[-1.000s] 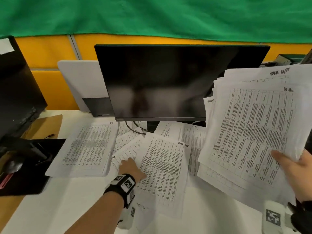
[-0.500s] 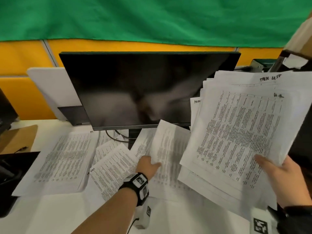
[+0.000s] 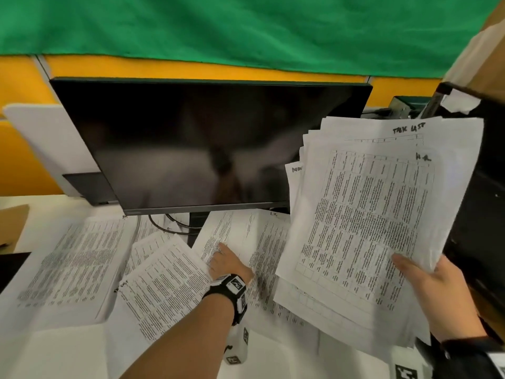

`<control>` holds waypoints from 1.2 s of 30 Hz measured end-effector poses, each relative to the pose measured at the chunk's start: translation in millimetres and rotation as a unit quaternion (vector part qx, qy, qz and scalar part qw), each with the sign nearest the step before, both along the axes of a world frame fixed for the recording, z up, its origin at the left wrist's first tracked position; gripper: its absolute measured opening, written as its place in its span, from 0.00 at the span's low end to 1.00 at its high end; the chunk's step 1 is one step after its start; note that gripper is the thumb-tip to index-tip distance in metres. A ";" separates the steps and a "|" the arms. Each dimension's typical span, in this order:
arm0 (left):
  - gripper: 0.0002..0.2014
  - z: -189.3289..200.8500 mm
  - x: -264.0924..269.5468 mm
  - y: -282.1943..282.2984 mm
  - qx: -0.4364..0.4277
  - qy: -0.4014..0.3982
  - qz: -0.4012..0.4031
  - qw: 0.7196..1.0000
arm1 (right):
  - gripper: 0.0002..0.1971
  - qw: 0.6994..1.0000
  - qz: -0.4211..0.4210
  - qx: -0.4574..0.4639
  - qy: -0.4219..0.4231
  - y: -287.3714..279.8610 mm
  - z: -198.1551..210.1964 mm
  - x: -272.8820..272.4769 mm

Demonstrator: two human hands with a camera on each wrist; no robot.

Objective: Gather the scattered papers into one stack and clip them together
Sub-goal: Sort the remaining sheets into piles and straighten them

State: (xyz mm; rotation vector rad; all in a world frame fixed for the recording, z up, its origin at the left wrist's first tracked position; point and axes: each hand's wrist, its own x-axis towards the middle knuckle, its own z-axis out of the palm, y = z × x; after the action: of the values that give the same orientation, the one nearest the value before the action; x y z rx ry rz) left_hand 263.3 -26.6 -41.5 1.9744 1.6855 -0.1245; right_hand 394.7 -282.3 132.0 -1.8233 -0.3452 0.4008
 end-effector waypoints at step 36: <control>0.13 190.3 -141.6 29.3 -0.074 -0.541 -0.023 0.838 | 0.17 0.999 0.030 0.013 -0.015 8.8 10.8 -62.4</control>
State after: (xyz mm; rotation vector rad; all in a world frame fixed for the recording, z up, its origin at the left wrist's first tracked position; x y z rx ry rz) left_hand 121.7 2.7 148.8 1.4576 0.8254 0.7018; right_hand 332.2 -273.4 142.8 -1.7985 -0.4249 0.4095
